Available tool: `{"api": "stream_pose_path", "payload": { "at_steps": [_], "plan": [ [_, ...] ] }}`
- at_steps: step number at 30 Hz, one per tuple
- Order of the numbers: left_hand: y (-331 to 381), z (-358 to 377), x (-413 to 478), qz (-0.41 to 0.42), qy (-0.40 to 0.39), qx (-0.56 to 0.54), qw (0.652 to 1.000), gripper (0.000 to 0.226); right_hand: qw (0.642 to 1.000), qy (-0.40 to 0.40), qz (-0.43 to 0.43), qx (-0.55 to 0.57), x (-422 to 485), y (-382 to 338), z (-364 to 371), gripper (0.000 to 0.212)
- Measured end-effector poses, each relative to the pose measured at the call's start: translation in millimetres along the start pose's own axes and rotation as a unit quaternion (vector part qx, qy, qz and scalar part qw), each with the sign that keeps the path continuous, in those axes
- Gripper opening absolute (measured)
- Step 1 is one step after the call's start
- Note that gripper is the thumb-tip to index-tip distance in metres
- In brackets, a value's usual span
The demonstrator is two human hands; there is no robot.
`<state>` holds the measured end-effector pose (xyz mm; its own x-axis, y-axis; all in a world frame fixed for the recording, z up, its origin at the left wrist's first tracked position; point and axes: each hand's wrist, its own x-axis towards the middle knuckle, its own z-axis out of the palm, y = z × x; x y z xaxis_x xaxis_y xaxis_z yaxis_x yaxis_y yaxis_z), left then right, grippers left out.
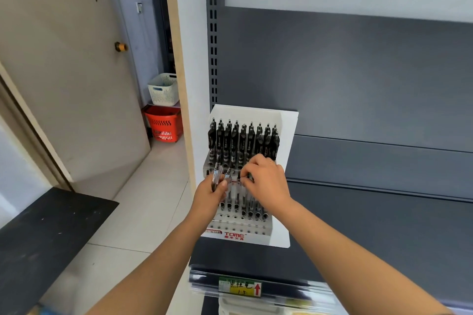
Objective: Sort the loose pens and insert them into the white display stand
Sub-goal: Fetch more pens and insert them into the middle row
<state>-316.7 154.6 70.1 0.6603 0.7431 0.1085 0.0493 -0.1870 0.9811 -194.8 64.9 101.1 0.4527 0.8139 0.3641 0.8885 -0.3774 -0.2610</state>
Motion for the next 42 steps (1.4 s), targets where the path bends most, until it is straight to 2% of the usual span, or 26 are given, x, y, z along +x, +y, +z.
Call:
{"api": "stream_pose_path", "payload": {
  "at_steps": [7, 10, 14, 18, 20, 23, 26, 36, 42],
  "plan": [
    [-3, 9, -5, -0.01, 0.001, 0.016, 1.0, 0.01, 1.0, -0.016, 0.004, -0.006, -10, 10, 0, 0.013],
    [-3, 10, -6, -0.011, 0.003, 0.009, 1.0, 0.01, 1.0, -0.007, -0.004, 0.007, -6, 7, -5, 0.021],
    [2, 11, -8, -0.018, -0.001, -0.023, 1.0, 0.01, 0.986, -0.036, 0.024, 0.159, 3, -1, -18, 0.027],
    [6, 14, -12, -0.03, -0.027, -0.046, 0.998, 0.014, 0.964, -0.061, 0.049, 0.252, 3, -5, -23, 0.011],
    [8, 14, -13, -0.019, -0.007, -0.028, 0.999, 0.018, 0.961, -0.056, 0.05, 0.264, 2, -5, -24, 0.008],
    [9, 12, -14, 0.001, 0.042, -0.005, 0.999, 0.018, 0.97, -0.038, 0.039, 0.239, 0, -3, -27, 0.01],
    [7, 10, -17, -0.012, 0.075, 0.003, 0.997, 0.015, 0.982, -0.028, 0.02, 0.185, -3, -2, -27, 0.011],
    [7, -1, -46, -0.01, 0.055, 0.022, 0.998, 0.036, 0.997, 0.015, -0.024, 0.071, -1, -9, -15, 0.02],
    [5, -5, -41, -0.022, 0.033, -0.013, 0.999, 0.013, 0.999, -0.001, -0.036, 0.022, -5, -3, 3, 0.015]
  ]
}}
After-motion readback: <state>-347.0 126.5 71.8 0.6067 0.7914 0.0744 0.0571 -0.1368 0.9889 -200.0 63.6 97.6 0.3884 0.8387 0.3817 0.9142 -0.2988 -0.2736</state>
